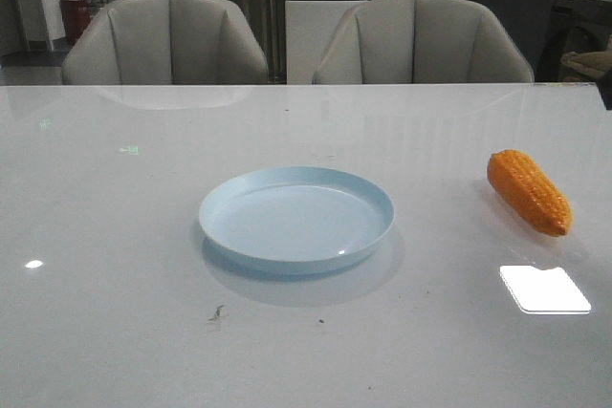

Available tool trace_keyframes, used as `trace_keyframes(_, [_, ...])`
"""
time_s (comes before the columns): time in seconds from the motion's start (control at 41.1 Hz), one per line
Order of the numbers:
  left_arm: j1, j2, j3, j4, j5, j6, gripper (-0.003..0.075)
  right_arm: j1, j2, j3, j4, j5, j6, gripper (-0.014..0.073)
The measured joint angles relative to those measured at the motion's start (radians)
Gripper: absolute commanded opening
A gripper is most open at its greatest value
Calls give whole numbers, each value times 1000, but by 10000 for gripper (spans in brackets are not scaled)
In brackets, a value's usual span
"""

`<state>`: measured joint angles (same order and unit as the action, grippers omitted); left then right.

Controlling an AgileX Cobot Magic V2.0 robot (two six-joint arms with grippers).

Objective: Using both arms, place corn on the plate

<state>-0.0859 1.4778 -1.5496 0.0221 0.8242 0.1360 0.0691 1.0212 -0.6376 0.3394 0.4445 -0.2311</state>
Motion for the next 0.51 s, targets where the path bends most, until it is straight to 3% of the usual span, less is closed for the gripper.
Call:
trace_keyframes(0.146, [4, -201, 352, 0, -210, 0, 454, 0, 0, 0, 0, 0, 0, 624])
trace_keyframes(0.316, [4, -423, 688, -10, -343, 0, 454, 0, 0, 0, -2, -4, 0, 624])
trace_keyframes(0.51, [4, -590, 860, -12, -366, 0, 454, -5, 41, -80, -34, 3, 0, 624])
